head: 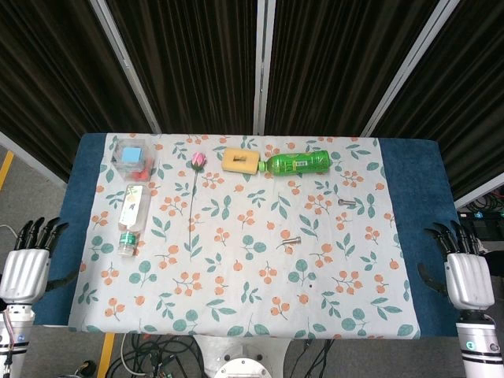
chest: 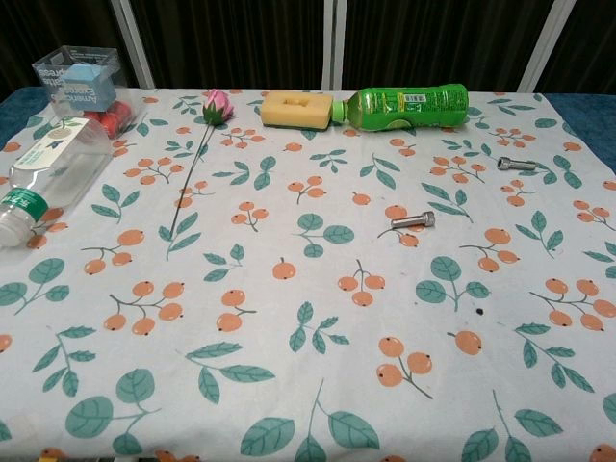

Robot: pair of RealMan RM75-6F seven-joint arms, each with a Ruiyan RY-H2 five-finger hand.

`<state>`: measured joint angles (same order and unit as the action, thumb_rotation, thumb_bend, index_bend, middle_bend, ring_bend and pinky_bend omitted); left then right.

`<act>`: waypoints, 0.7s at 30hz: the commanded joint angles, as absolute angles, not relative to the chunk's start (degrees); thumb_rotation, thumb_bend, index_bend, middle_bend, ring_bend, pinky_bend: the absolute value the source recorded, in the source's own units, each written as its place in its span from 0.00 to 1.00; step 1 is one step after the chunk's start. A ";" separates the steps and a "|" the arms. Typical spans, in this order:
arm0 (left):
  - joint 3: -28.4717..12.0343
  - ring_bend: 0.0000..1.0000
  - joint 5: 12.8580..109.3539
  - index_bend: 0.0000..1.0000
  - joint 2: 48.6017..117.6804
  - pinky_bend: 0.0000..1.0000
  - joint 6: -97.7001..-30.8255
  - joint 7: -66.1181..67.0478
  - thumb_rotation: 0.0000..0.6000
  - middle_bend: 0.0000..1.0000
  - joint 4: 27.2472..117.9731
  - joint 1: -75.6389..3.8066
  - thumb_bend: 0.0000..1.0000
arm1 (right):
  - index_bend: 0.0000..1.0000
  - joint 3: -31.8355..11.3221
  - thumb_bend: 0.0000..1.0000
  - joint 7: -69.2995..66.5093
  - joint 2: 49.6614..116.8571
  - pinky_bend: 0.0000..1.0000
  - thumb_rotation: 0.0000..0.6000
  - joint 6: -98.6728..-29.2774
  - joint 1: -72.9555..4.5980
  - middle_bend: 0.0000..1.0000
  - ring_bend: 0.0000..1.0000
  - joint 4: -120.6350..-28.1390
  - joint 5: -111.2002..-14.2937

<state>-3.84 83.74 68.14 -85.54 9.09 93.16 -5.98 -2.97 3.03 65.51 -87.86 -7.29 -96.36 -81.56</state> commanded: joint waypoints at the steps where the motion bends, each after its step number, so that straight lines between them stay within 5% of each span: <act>1: -3.84 0.00 83.61 0.15 68.23 0.00 -85.63 9.24 1.00 0.09 93.34 -5.91 0.00 | 0.21 -3.13 0.23 2.91 65.38 0.00 1.00 -87.66 -7.23 0.15 0.01 -96.39 -81.72; 9: -3.69 0.00 83.83 0.15 67.89 0.00 -85.97 9.96 1.00 0.09 94.27 -5.73 0.00 | 0.21 -4.72 0.22 2.02 65.44 0.00 1.00 -82.67 -9.85 0.17 0.01 -95.50 -81.24; 21: -3.64 0.00 83.13 0.15 67.67 0.00 -86.33 10.03 1.00 0.09 94.87 -5.17 0.00 | 0.26 -14.02 0.18 16.41 76.50 0.03 1.00 -60.95 -28.11 0.24 0.05 -82.67 -66.79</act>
<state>-3.65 83.15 67.68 -86.34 10.04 94.86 -5.18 -11.56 11.86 72.36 -65.80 -23.47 -87.53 -71.10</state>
